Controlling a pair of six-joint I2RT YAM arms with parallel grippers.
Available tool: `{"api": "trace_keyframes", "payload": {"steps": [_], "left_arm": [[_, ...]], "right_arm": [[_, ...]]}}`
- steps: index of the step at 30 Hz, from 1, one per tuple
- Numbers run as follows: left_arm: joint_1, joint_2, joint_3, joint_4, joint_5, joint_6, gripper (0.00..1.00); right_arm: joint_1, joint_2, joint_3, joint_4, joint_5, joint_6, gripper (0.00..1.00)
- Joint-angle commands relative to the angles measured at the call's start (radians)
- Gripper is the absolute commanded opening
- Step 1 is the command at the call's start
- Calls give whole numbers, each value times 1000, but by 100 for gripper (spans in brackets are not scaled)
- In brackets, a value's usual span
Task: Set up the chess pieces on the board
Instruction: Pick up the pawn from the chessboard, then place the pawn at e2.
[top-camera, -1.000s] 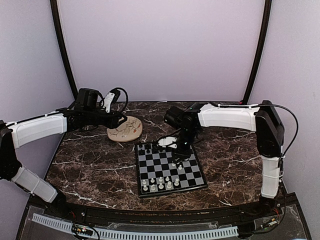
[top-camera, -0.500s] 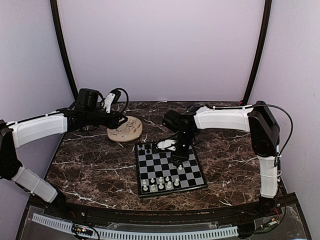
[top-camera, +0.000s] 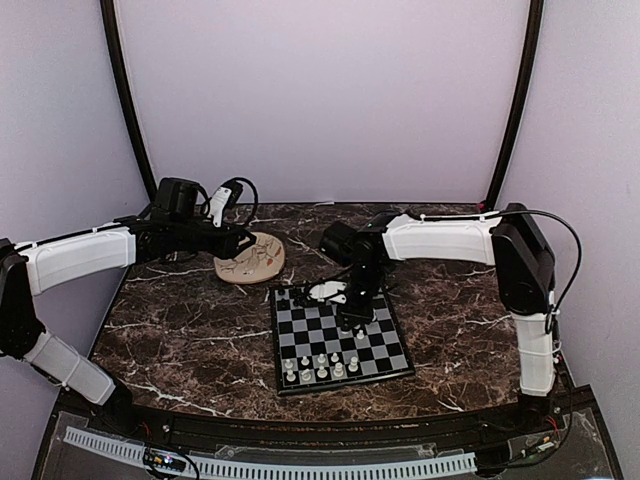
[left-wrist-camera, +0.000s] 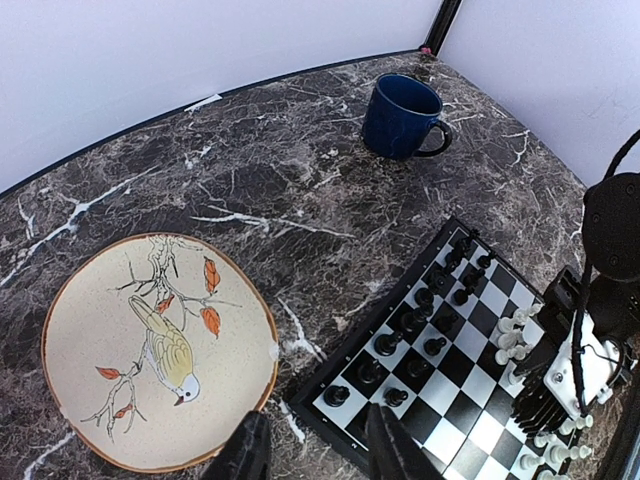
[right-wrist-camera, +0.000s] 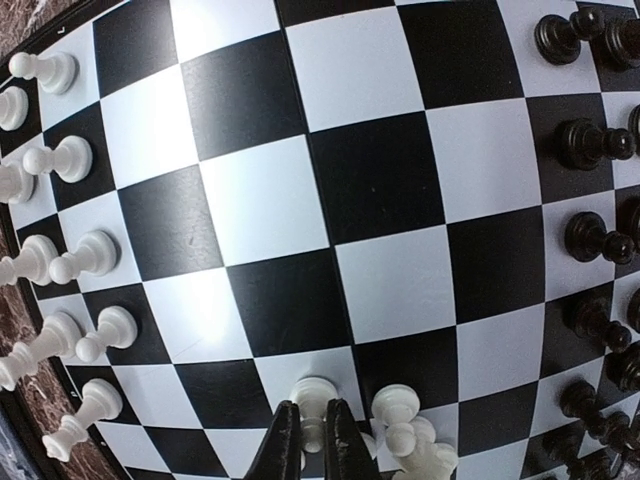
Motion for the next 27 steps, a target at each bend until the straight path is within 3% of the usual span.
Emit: {"api": "trace_keyframes", "payload": {"steps": [1, 27], "left_arm": [[-2, -1, 3, -5, 13, 11, 35], [-1, 2, 5, -7, 19, 11, 35]], "right_arm": [[26, -2, 28, -7, -20, 0, 6], [118, -81, -86, -59, -36, -64, 4]]}}
